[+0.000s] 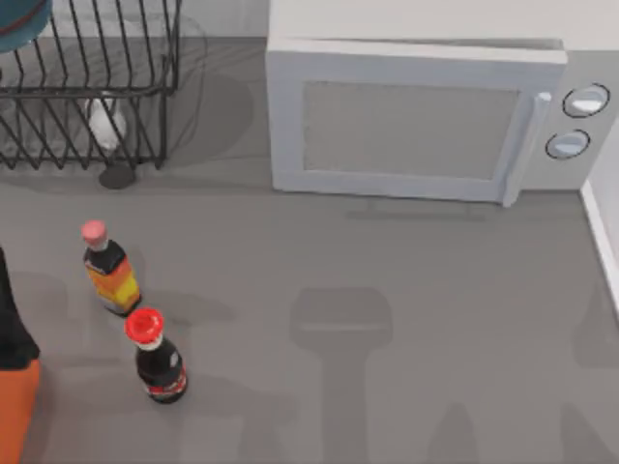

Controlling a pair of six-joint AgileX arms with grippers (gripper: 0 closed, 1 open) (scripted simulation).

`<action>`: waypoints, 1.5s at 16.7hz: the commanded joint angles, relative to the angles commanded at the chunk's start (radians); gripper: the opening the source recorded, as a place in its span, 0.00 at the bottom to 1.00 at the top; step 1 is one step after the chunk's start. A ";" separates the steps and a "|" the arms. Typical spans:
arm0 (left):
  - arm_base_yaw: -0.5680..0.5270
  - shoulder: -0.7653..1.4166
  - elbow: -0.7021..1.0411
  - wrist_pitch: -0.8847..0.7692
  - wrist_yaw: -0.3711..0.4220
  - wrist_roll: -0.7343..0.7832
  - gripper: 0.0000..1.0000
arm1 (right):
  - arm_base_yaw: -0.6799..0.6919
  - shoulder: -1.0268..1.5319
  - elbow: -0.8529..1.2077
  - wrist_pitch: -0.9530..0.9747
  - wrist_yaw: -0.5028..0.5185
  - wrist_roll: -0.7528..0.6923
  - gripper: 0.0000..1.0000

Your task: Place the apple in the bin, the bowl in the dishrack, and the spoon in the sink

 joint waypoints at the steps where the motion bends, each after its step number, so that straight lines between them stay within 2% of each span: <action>1: 0.000 0.000 0.000 0.000 0.000 0.000 1.00 | -0.014 0.047 0.034 -0.033 -0.001 -0.053 1.00; 5: 0.000 0.000 0.000 0.000 0.000 0.000 1.00 | -0.084 0.306 0.200 -0.215 -0.008 -0.366 1.00; 12: 0.000 0.000 0.000 0.000 0.000 0.000 1.00 | -0.247 0.873 0.525 -0.614 -0.010 -1.126 1.00; 16: 0.000 0.000 0.000 0.000 0.000 0.000 1.00 | -0.332 1.139 0.697 -0.804 -0.006 -1.467 1.00; 21: 0.000 0.000 0.000 0.000 0.000 0.000 1.00 | -0.402 1.351 0.856 -0.947 -0.005 -1.741 1.00; 25: 0.000 0.000 0.000 0.000 0.000 0.000 1.00 | -0.416 1.391 0.890 -0.974 -0.005 -1.798 1.00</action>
